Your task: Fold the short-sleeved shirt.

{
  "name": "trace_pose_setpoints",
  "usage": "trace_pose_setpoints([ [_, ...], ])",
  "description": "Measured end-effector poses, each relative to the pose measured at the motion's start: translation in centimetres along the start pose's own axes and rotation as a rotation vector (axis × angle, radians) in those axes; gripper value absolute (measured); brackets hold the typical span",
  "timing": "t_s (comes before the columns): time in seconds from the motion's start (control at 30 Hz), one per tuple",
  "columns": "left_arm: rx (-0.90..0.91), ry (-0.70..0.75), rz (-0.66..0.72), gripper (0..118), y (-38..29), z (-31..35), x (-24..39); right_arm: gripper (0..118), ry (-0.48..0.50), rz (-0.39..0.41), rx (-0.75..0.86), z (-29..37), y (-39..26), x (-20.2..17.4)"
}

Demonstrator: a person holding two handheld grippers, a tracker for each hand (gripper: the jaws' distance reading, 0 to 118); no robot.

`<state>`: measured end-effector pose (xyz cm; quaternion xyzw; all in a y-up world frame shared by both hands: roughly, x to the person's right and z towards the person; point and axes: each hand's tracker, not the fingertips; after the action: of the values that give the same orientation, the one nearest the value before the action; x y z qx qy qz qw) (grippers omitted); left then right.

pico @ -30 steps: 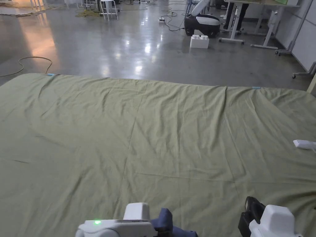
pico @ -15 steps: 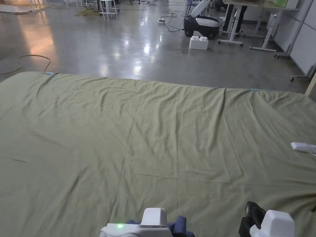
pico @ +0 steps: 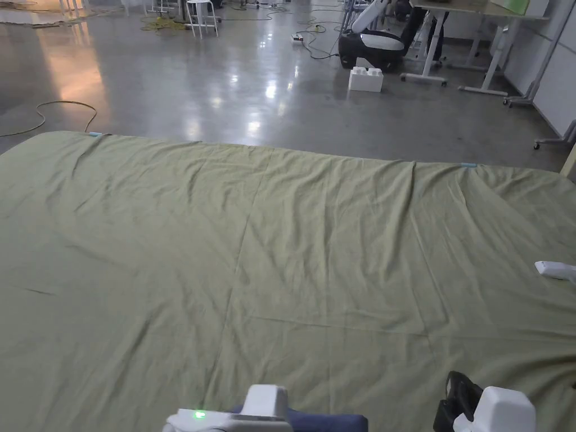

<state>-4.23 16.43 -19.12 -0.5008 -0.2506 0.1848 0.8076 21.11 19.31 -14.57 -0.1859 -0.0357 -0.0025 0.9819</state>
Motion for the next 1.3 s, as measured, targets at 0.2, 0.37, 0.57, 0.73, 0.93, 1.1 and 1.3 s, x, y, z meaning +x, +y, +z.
trace_pose_setpoints([
  [0.2,-0.012,0.03,0.008,10,-1.8,-5.1,0.6,4,0.009,0.013,-0.008,0.4,-0.4,-0.4],
  [0.37,0.043,0.056,-0.009,7,-3.0,-6.7,1.0,4,0.015,0.02,-0.012,0.5,-0.5,-0.5],
  [0.57,0.047,0.021,-0.03,6,-2.0,-3.7,1.1,4,0.02,0.019,0.005,0.5,0.2,-0.9],
  [0.73,0.264,-0.018,-0.101,6,0.7,3.4,0.8,4,0.007,0.03,0.071,0.5,2.0,-1.5],
  [0.93,0.67,0.32,-0.234,6,3.0,10.6,0.4,4,-0.014,0.022,0.193,0.4,4.6,-2.7],
  [1.1,0.888,0.562,-0.387,6,3.1,13.1,0.3,4,-0.024,0.023,0.288,0.6,6.3,-3.6],
  [1.3,0.976,0.7,-0.347,6,3.7,13.3,-1.9,4,-0.047,0.022,0.345,0.4,7.7,-3.7],
])
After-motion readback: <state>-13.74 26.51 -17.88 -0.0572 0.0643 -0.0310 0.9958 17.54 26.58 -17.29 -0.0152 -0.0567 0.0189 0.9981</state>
